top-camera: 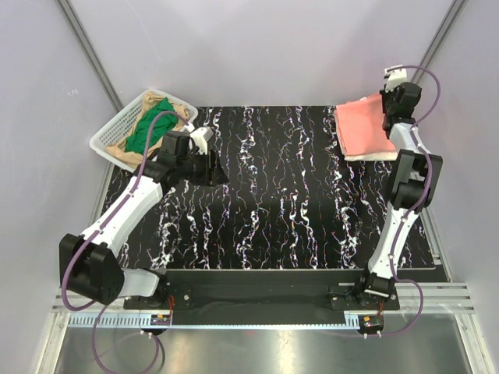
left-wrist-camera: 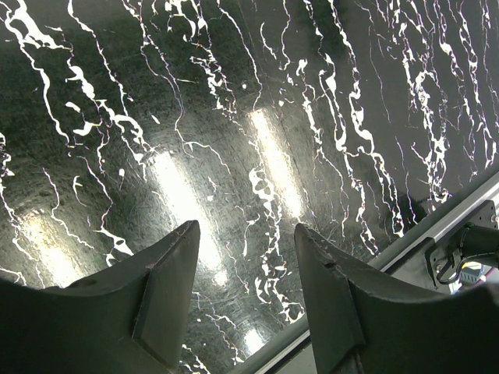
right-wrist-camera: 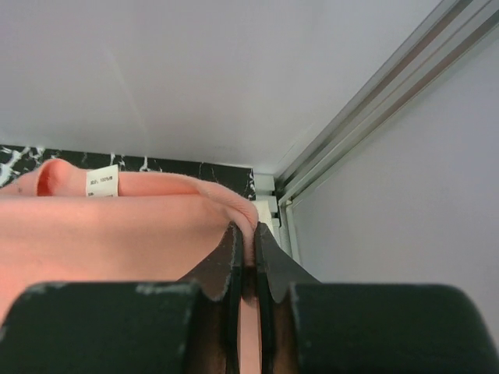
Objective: Fold and stack the t-shirts
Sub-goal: Neatly place the folded tshirt to the corner, then reset both grippers
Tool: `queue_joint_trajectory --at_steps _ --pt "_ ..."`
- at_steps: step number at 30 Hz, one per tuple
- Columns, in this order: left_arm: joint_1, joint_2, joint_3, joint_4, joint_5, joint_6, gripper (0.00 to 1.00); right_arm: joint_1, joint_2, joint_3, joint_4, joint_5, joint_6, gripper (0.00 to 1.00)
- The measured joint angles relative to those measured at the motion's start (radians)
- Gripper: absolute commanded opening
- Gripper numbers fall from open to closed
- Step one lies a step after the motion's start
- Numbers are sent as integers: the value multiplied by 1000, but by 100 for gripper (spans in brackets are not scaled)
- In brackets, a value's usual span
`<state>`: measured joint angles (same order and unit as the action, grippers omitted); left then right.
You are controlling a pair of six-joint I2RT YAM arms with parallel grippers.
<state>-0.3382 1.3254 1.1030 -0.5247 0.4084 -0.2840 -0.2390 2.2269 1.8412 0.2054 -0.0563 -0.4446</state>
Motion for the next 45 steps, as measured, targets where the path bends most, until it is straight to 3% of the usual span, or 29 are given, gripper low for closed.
queue_joint_trajectory --at_steps 2,3,7,9,10,11,12,18,25,29,34,35,37,41,45 --pt "5 3 0 0 0 0 58 -1 53 35 -1 16 5 15" --pt "6 6 0 0 1 0 58 -2 84 60 -4 27 6 35" --pt "15 16 0 -1 0 0 59 -5 177 155 -20 85 16 43" --pt "16 19 0 -2 -1 0 60 -6 200 197 -36 118 32 61" --pt "18 19 0 -2 -1 0 60 -7 201 204 -43 135 43 86" --pt "18 18 0 -2 -2 0 60 -8 200 212 -46 151 60 96" --pt "18 18 0 -1 -3 0 60 -9 196 216 -46 171 71 100" --pt "18 6 0 1 -20 8 61 -10 37 90 -124 233 237 100" --pt "27 -84 -13 45 -17 19 61 9 -553 -320 -248 174 588 100" --pt "34 -147 -16 98 1 5 62 92 -922 -511 -317 119 737 100" --pt "34 -244 -14 137 14 -15 65 166 -1161 -673 -444 -92 895 100" --pt "34 -266 -14 137 14 -15 79 171 -1181 -706 -477 -142 917 100" --pt "34 -328 -14 135 6 -8 99 182 -1210 -776 -549 -238 949 100" --pt "35 -467 -21 128 -16 -3 99 195 -1276 -910 -718 -357 982 100" --pt "35 -575 -63 122 -41 -2 99 195 -1399 -926 -787 -410 998 100"
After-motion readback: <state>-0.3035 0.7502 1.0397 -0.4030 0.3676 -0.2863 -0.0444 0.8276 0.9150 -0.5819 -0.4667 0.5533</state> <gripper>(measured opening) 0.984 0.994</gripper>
